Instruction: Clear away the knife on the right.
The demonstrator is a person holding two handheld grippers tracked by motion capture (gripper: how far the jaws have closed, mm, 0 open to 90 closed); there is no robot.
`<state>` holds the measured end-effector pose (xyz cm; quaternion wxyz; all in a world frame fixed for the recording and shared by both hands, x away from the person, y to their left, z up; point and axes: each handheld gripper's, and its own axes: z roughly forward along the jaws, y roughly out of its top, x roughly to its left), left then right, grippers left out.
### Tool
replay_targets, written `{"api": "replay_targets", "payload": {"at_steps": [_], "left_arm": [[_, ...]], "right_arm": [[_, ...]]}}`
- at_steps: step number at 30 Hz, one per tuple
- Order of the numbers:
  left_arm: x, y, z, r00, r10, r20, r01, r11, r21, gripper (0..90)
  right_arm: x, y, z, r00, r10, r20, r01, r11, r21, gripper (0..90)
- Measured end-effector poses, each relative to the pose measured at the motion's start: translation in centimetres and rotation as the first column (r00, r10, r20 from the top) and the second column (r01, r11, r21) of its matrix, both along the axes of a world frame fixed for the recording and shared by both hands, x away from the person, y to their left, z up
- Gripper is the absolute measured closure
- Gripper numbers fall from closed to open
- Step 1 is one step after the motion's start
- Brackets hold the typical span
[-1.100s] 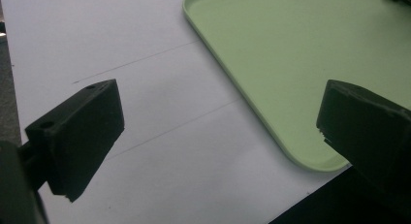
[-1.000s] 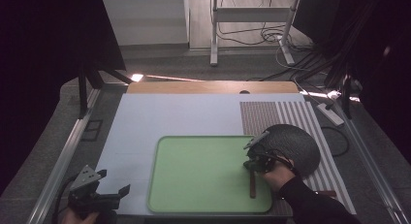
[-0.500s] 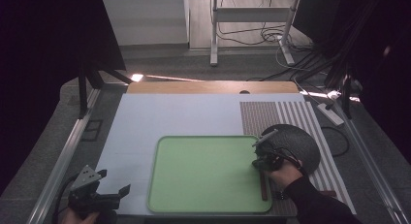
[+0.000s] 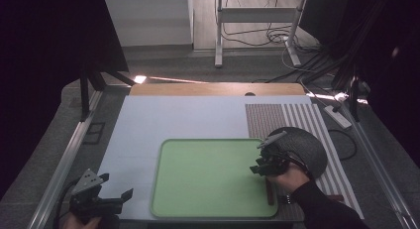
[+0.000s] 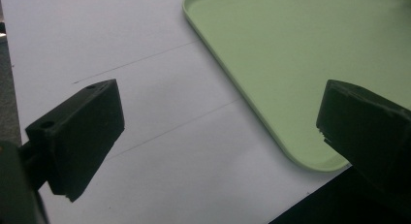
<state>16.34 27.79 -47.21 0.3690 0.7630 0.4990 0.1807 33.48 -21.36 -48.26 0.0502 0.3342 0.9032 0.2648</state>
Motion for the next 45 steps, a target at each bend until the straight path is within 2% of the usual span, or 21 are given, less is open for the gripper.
{"api": "replay_targets", "payload": {"at_steps": [3, 8, 9, 12, 16, 19, 23, 29, 45], "left_arm": [[0.0, 0.0, 0.0, 1.0000, 0.000, 0.000, 0.000, 1.0000, -0.002, 3.3], [0.0, 0.1, 0.0, 1.0000, 0.001, 0.000, -0.001, 1.0000, -0.005, 3.3], [0.0, 0.1, 0.0, 1.0000, 0.001, 0.000, -0.001, 1.0000, -0.006, 3.3], [0.0, 0.1, 0.0, 1.0000, 0.002, 0.001, -0.002, 1.0000, -0.008, 3.3], [0.0, 0.1, 0.0, 1.0000, 0.002, 0.002, -0.002, 1.0000, -0.010, 3.3], [0.0, 0.1, 0.0, 1.0000, 0.002, 0.001, -0.002, 1.0000, -0.009, 3.3], [0.0, 0.1, 0.0, 1.0000, 0.003, 0.001, -0.003, 0.9999, -0.010, 3.3], [0.0, 0.1, 0.0, 1.0000, 0.003, 0.000, -0.003, 1.0000, -0.008, 3.3], [0.0, 0.1, 0.0, 1.0000, 0.004, -0.002, -0.004, 1.0000, -0.008, 3.3]], "right_arm": [[-0.5, 0.0, 0.6, 0.9997, -0.010, 0.021, 0.009, 1.000, 0.019, 35.5], [-1.1, -0.5, 1.5, 0.9971, -0.039, 0.065, 0.036, 0.998, 0.051, 17.8], [-1.2, -0.8, 1.7, 0.9956, -0.050, 0.079, 0.045, 0.997, 0.061, 16.9], [-1.4, -1.5, 2.1, 0.9958, -0.055, 0.073, 0.048, 0.995, 0.090, 16.4], [-1.9, -2.6, 2.3, 0.9939, -0.069, 0.086, 0.062, 0.994, 0.085, 12.5], [-2.4, -3.4, 2.7, 0.9914, -0.090, 0.095, 0.079, 0.991, 0.112, 10.9], [-3.1, -4.4, 3.0, 0.9867, -0.120, 0.110, 0.104, 0.985, 0.139, 3.1], [-4.1, -5.6, 3.2, 0.9789, -0.154, 0.135, 0.132, 0.979, 0.156, 2.7], [-6.5, -8.6, 3.4, 0.9573, -0.235, 0.168, 0.201, 0.959, 0.198, 0.0]]}}
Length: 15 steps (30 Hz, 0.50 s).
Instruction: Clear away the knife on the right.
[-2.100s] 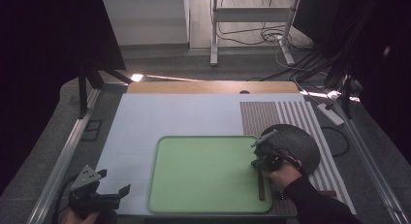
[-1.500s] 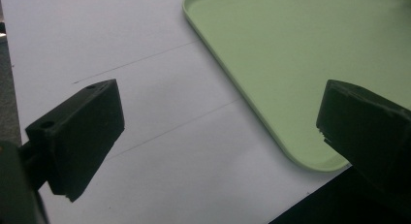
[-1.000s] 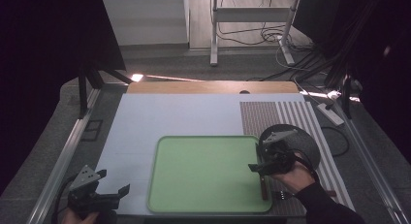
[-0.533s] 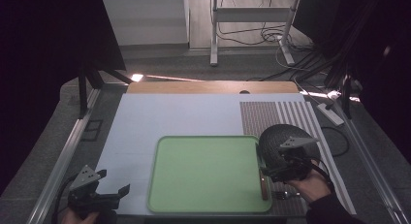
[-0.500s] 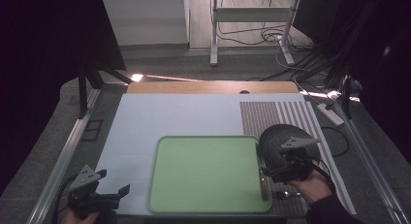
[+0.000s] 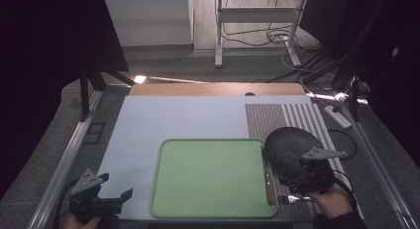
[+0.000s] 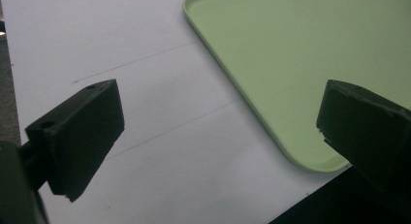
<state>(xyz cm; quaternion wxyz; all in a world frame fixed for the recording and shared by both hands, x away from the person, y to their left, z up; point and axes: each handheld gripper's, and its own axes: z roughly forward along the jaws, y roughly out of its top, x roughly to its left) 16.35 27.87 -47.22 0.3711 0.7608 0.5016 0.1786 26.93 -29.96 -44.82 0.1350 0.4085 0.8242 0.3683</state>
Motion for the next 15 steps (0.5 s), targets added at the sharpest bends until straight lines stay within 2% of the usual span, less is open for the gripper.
{"api": "replay_targets", "payload": {"at_steps": [15], "left_arm": [[0.0, 0.1, 0.0, 1.0000, 0.007, -0.002, -0.007, 0.9999, -0.008, 2.8]], "right_arm": [[-1.8, -2.0, 0.1, 0.9976, -0.065, 0.025, 0.064, 0.998, 0.024, 0.0]]}}
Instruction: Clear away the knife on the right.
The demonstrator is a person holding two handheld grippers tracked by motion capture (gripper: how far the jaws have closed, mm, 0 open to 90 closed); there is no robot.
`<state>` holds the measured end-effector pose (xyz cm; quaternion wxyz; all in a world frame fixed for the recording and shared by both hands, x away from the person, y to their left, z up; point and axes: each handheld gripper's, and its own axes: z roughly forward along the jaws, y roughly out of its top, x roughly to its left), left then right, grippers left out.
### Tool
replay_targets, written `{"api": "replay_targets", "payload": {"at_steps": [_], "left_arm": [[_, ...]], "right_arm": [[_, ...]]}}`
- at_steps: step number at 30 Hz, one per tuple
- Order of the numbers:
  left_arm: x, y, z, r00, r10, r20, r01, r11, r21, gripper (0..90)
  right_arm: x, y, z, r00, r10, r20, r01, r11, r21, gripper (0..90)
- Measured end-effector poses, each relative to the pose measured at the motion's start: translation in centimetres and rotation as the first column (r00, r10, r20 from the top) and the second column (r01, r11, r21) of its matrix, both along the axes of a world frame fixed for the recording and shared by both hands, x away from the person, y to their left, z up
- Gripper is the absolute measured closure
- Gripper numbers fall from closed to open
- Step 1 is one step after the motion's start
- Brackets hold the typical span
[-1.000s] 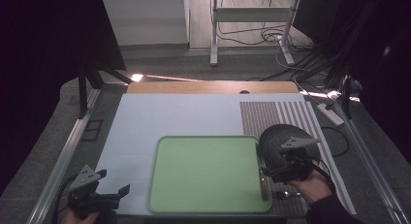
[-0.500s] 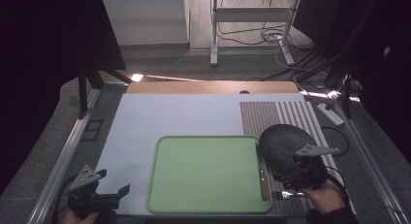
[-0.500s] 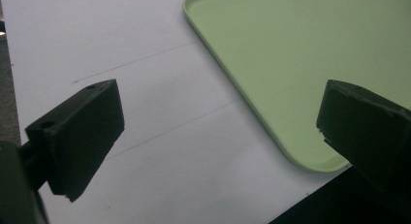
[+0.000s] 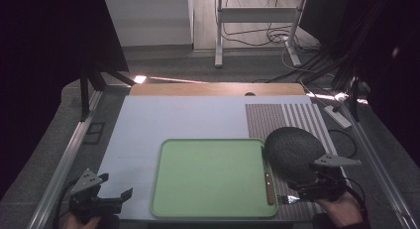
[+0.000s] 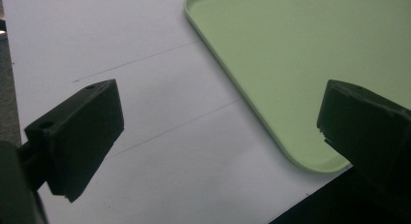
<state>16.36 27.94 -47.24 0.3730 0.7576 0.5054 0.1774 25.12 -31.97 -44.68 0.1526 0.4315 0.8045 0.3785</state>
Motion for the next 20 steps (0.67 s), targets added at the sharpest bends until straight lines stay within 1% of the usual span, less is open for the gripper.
{"api": "replay_targets", "payload": {"at_steps": [7, 12, 14, 16, 20], "left_arm": [[0.0, 0.1, 0.0, 1.0000, 0.002, -0.001, -0.002, 1.0000, -0.003, 2.5], [0.0, 0.1, 0.0, 1.0000, 0.002, -0.002, -0.002, 1.0000, -0.004, 2.5], [0.0, 0.1, 0.0, 1.0000, 0.002, -0.003, -0.002, 1.0000, -0.003, 2.5], [0.0, 0.1, 0.0, 1.0000, 0.002, -0.003, -0.002, 1.0000, -0.004, 2.5], [0.1, 0.0, 0.0, 1.0000, 0.001, -0.002, -0.001, 1.0000, -0.006, 2.5]], "right_arm": [[-0.9, -0.8, -0.1, 0.9989, -0.040, 0.022, 0.040, 0.999, -0.002, 0.0], [-1.4, -1.1, -0.3, 0.9985, -0.054, 0.012, 0.054, 0.999, -0.006, 0.0], [-1.6, -1.3, -0.2, 0.9980, -0.060, 0.019, 0.060, 0.998, 0.002, 0.0], [-1.7, -1.4, -0.2, 0.9982, -0.059, 0.011, 0.059, 0.998, 0.004, 0.0], [-1.7, -1.5, -0.3, 0.9983, -0.058, 0.008, 0.058, 0.998, 0.005, 0.0]]}}
